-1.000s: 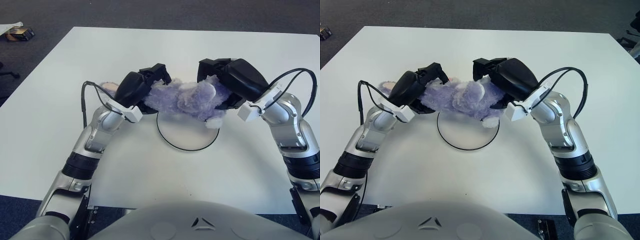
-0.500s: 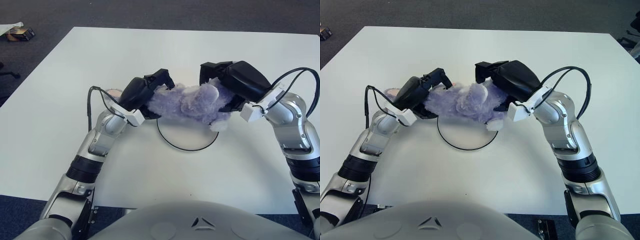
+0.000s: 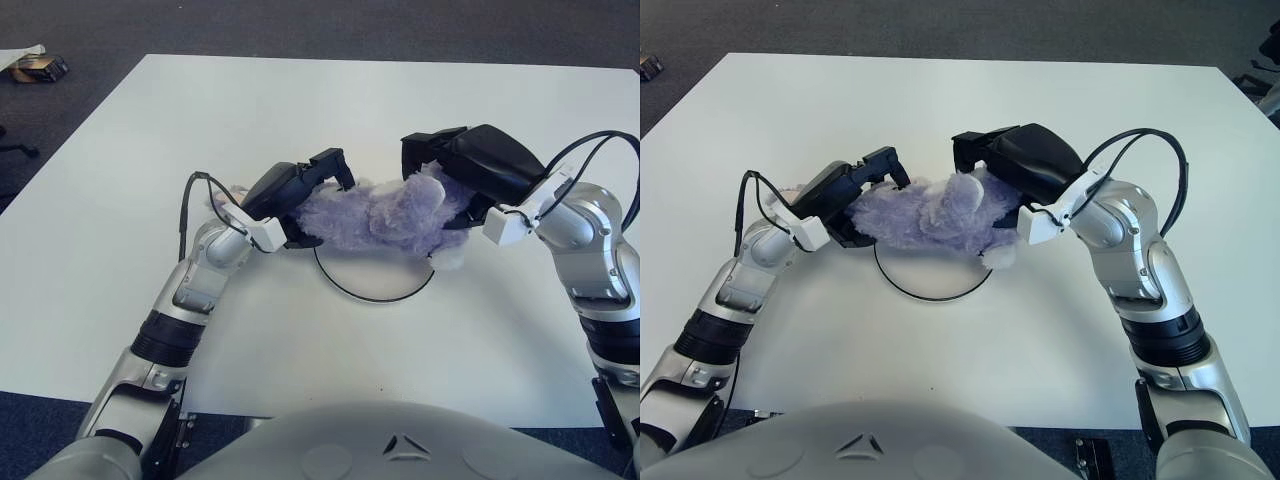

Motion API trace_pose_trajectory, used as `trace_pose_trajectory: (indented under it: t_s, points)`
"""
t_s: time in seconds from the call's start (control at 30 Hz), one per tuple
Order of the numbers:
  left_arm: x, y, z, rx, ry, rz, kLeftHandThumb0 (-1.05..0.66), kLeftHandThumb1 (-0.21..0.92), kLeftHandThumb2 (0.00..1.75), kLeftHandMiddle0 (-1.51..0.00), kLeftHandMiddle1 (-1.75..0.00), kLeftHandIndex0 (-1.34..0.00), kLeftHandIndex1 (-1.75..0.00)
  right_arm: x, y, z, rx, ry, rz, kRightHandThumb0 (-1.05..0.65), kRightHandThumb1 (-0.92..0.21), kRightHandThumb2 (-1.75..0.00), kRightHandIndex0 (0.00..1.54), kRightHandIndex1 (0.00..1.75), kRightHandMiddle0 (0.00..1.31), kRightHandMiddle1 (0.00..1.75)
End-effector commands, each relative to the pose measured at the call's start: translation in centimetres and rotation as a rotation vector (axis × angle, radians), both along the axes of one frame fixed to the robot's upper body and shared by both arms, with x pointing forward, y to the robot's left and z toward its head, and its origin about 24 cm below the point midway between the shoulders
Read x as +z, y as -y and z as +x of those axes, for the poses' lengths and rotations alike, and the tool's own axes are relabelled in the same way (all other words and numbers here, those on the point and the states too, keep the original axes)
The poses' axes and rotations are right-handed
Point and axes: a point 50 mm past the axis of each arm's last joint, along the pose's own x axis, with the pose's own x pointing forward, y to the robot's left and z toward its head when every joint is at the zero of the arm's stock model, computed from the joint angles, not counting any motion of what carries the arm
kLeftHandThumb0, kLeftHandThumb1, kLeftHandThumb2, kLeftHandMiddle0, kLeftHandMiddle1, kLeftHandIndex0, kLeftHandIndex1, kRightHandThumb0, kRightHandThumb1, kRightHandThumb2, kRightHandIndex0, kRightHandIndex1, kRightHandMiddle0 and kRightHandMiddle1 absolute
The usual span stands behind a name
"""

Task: Put the doll into the plate.

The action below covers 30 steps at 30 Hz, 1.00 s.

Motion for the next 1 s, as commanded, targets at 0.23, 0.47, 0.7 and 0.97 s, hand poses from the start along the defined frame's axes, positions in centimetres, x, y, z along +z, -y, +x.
trace_pose_trajectory:
  t_s: [0.23, 0.47, 0.7, 0.97]
  points:
    - [0.1, -0.1, -0.4, -0.018, 0.001, 0.106, -0.84, 0.66, 0.78, -1.14, -1.75, -0.74, -1.75, 0.9, 1.5, 0.5, 0.064, -0.107, 0.072, -0.69, -0.53, -0.79, 0.23, 1.75, 0.11, 1.6]
    - [0.2, -0.2, -0.4, -0.03, 0.013, 0.077, -1.03, 0.9, 0.5, -1.12, -1.75, -0.75, -1.75, 1.5, 1.9, 0.5, 0.108, -0.167, 0.069, -0.79, -0.57, -0.68, 0.03, 1.52, 0.01, 1.35]
    - [0.1, -0.3, -0.3, -0.036, 0.045, 0.024, -1.04, 0.92, 0.6, -1.08, -1.75, -0.69, -1.75, 1.8, 2.0, 0.7, 0.145, -0.215, 0.05, -0.8, -0.61, -0.64, 0.02, 0.92, 0.0, 1.02]
    - [0.0, -0.5, -0.1, -0.044, 0.1, -0.007, -0.92, 0.92, 0.7, -1.04, -1.75, -0.45, -1.75, 2.0, 2.7, 1.1, 0.175, -0.312, 0.069, -0.86, -0.63, -0.58, 0.0, 0.55, 0.0, 0.83]
